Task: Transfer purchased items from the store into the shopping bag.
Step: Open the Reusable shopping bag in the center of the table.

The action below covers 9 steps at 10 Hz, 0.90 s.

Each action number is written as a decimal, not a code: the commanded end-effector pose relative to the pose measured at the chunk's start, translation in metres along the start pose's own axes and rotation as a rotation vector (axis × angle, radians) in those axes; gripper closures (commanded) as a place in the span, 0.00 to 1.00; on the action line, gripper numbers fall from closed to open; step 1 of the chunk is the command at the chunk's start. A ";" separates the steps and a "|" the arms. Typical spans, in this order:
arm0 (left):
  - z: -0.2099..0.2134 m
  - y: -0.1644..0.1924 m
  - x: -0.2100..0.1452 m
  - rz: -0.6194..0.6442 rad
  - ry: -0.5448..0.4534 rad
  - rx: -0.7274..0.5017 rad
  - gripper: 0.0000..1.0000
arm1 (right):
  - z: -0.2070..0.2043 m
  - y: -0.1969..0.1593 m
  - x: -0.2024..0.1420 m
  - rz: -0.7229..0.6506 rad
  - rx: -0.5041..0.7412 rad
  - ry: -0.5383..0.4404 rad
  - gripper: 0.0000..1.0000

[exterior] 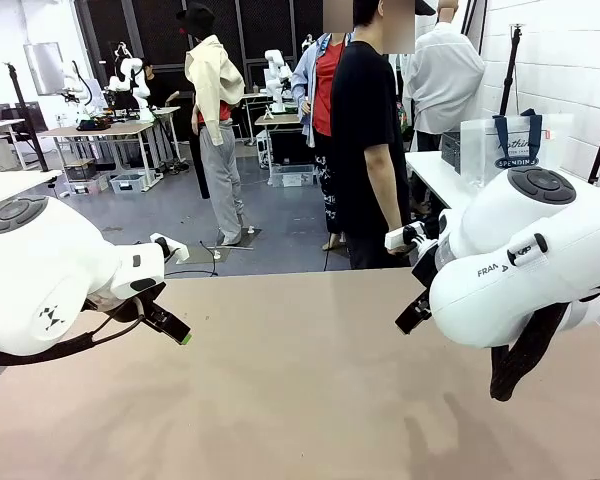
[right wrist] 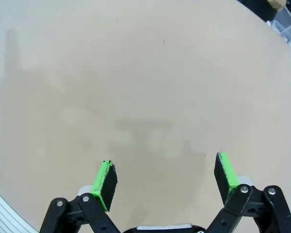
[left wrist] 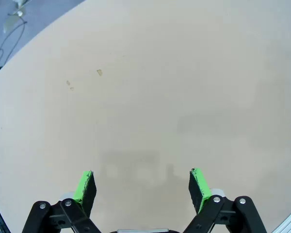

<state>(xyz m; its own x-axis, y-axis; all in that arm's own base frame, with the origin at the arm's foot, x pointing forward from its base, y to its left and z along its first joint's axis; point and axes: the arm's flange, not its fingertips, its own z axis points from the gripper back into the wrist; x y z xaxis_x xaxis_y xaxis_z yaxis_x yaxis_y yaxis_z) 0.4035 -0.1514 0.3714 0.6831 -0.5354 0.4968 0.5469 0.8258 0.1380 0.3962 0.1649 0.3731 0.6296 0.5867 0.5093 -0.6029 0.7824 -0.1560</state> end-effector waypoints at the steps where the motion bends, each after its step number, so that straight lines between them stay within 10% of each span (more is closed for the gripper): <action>1: 0.000 0.000 0.000 0.001 0.000 0.000 0.00 | 0.000 0.001 0.000 0.002 -0.001 0.000 0.00; 9: 0.000 0.000 0.000 0.001 0.000 0.000 0.00 | 0.000 0.001 0.000 0.002 -0.001 0.000 0.00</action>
<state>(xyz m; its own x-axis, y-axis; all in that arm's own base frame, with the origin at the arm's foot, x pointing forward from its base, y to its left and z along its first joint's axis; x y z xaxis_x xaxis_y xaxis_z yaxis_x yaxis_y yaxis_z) 0.4035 -0.1515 0.3714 0.6829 -0.5356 0.4968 0.5471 0.8256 0.1380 0.3962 0.1648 0.3731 0.6296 0.5867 0.5093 -0.6029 0.7824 -0.1560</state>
